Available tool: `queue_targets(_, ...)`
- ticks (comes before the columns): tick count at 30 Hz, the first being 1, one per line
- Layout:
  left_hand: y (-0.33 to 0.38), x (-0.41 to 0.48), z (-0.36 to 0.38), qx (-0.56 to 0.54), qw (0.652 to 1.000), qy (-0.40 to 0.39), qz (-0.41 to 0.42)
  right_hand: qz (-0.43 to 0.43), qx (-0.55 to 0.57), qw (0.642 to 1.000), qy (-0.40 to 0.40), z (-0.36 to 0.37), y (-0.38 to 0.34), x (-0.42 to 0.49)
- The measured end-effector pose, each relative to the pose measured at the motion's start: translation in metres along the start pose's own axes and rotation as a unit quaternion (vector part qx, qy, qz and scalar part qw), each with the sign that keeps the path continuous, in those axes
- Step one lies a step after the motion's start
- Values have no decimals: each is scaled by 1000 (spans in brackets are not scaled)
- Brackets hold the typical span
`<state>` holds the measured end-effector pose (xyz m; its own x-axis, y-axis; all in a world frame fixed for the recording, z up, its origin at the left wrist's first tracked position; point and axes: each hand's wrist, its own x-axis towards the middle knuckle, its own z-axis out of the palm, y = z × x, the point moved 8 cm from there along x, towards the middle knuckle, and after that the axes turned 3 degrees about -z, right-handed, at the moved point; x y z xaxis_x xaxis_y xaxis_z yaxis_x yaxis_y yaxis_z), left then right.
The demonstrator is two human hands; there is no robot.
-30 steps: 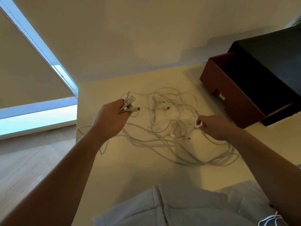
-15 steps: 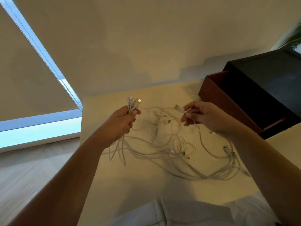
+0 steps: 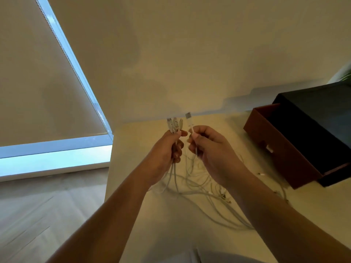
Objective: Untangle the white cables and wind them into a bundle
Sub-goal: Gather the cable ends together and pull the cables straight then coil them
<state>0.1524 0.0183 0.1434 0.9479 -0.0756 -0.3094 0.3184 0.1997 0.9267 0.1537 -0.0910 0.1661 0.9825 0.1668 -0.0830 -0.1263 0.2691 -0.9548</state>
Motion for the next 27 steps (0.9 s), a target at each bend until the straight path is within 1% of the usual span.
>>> queue_targets(3, 0, -2, 1, 29, 999, 13, 22, -47, -67, 997, 7, 8, -4, 1)
queue_targets(6, 2, -5, 2, 77, 995, 25, 51, -70, -114, 990, 32, 7, -2, 3)
queue_targets(14, 14, -8, -2, 69, 994, 67, 47, -125, -242, 961, 49, 11, -10, 11)
queue_targets(16, 16, -8, -7, 50, 993, 97, 41, -140, -276, 950, 32, 12, -12, 10)
queue_targets(18, 20, -6, -17, 40, 989, 133, 53, -149, -318, 936, -7, 11, -10, 9)
queue_targets(20, 26, -3, -25, 1, 987, 143, 70, -149, -366, 918, -47, 7, -4, 7)
queue_targets(23, 35, 3, -25, -153, 981, 83, 91, -145, -416, 895, -75, -4, 6, 11)
queue_targets(24, 37, 5, -23, -177, 977, 65, 96, -143, -427, 890, -80, -9, 9, 13)
queue_targets(27, 43, 5, -17, -165, 976, 58, 128, -140, -447, 878, -95, -19, 14, 23)
